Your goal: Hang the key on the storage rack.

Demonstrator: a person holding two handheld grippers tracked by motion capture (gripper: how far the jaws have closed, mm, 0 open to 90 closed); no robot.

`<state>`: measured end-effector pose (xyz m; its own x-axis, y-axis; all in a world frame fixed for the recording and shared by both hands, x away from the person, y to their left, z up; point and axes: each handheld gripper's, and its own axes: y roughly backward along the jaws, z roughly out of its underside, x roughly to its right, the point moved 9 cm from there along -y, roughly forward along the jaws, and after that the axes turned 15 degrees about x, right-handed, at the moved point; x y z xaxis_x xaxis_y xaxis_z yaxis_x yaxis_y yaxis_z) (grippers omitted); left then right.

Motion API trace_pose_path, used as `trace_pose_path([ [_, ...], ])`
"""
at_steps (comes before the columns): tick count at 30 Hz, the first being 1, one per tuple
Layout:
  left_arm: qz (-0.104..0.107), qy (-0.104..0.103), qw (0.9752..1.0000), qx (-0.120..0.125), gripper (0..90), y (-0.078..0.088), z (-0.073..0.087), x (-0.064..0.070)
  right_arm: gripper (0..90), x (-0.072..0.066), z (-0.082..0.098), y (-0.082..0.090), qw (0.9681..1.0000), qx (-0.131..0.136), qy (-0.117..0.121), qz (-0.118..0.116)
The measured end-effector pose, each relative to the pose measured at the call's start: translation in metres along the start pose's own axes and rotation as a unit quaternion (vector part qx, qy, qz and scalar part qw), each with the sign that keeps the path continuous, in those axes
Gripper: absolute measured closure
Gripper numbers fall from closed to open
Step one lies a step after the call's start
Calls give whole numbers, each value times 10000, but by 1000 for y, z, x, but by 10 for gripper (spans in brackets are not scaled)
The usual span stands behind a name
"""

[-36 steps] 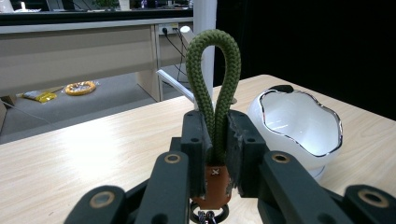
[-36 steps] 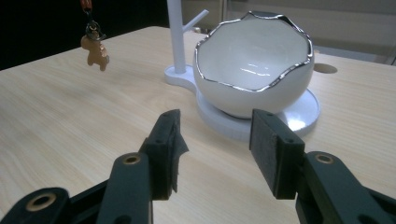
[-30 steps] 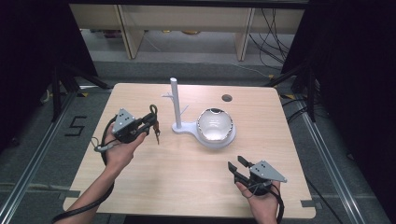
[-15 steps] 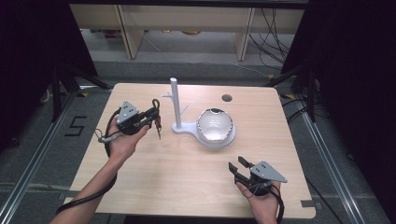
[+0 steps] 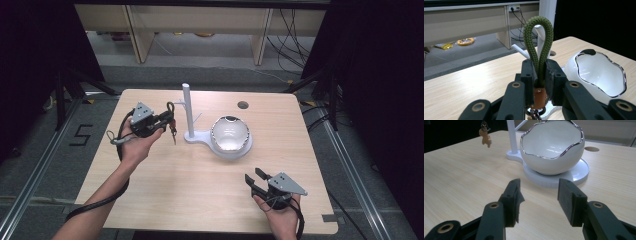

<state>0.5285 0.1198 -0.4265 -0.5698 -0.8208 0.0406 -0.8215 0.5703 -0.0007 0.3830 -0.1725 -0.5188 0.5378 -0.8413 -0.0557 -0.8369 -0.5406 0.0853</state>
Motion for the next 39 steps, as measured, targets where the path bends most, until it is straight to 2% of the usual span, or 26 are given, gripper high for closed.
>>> trace_pose_path([
  [3,10,10,10000,-37,772,-3,-2,-1,538,-1,0,-1,10000,23,-14,-28],
  [4,5,19,10000,-31,772,-4,-2,-1,538,-2,1,0,9999,-16,-120,-34],
  [5,7,1,10000,-32,772,-4,-3,-1,537,-1,2,2,9999,-107,-90,20],
  [18,-5,56,9999,-88,771,-15,-4,-1,535,1,3,0,10000,-71,20,11],
  [23,-7,79,9999,-137,770,-18,-1,-1,535,1,3,0,10000,-96,-6,18],
  [24,0,88,9999,-142,770,-19,-1,-1,535,0,4,1,9999,-108,-70,31],
  [30,0,145,9997,-213,770,-25,4,2,534,0,4,1,9999,-110,-67,28],
  [31,7,146,9997,-219,769,-26,5,2,534,1,3,1,10000,-97,-2,21],
  [39,-24,205,9995,-230,755,-30,10,3,531,2,3,2,10000,-79,-55,19],
])
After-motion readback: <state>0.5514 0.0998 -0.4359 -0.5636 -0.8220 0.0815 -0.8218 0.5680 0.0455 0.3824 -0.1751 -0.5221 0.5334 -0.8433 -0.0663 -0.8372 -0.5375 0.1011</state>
